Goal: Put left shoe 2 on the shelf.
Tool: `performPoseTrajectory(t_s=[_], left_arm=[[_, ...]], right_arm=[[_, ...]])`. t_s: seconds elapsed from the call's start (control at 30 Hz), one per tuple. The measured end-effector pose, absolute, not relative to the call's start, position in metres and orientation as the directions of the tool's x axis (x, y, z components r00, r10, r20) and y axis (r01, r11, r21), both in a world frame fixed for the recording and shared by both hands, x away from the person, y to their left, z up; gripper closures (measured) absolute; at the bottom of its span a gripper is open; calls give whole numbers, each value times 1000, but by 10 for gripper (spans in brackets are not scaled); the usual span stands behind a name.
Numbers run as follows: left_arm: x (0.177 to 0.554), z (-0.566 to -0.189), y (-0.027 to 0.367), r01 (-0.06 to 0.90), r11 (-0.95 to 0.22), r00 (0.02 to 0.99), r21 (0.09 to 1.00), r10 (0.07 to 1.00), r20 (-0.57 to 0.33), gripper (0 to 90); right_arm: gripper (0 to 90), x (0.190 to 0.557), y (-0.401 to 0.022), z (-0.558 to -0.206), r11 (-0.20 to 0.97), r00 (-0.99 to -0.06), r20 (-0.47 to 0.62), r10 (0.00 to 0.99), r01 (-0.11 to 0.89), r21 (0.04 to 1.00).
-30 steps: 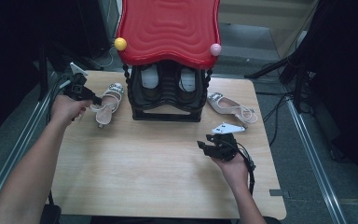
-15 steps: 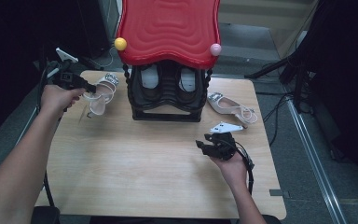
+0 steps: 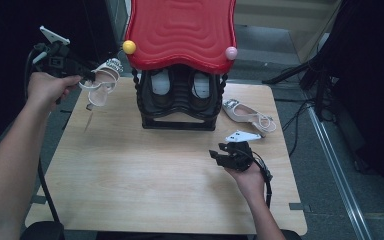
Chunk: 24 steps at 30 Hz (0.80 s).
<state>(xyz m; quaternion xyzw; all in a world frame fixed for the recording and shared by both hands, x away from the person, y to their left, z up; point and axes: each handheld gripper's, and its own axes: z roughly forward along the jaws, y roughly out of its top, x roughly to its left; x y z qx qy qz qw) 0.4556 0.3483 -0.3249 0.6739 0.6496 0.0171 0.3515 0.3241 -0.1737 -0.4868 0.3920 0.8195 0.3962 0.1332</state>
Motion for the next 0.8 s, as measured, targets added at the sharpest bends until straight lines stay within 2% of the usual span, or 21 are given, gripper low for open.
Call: performPoseTrajectory(t_s=[0.37,0.8], left_arm=[[452,-264,341,815,93,190,572,889,-416,830],[438,-182,324,756,49,277,653,879,-387,830]], right_arm=[[536,324,-174,-486,377,-657,92,748,535,756],[535,324,-174,-487,380,-657,90,748,536,754]])
